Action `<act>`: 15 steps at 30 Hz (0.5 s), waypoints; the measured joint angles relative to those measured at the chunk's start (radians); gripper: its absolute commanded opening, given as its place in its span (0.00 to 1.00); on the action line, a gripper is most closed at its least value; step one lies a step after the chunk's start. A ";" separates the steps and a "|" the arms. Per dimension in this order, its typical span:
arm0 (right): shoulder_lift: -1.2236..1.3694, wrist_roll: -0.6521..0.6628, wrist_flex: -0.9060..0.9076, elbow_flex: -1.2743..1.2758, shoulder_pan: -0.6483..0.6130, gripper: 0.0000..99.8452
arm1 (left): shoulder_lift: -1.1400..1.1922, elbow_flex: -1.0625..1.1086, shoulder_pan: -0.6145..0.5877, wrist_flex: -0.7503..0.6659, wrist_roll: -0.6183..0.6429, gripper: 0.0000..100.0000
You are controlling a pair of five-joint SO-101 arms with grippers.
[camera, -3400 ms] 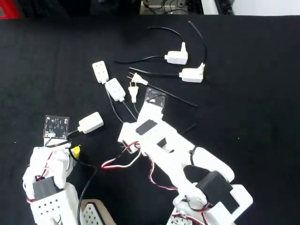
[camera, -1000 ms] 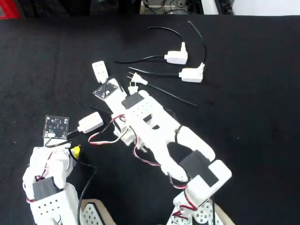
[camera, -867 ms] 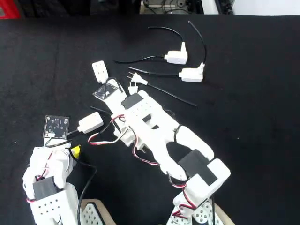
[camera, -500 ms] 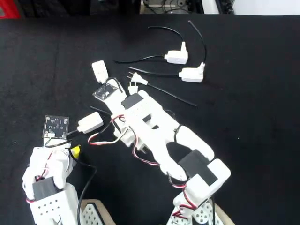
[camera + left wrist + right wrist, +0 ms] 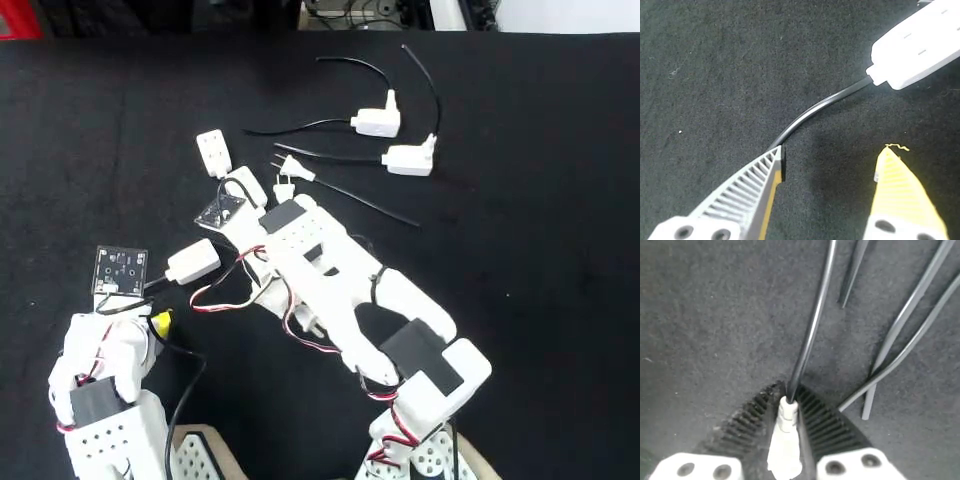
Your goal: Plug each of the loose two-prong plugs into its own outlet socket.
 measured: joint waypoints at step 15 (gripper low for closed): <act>0.000 0.006 -0.091 0.002 0.000 0.15 | 0.000 0.000 0.000 0.000 0.000 0.30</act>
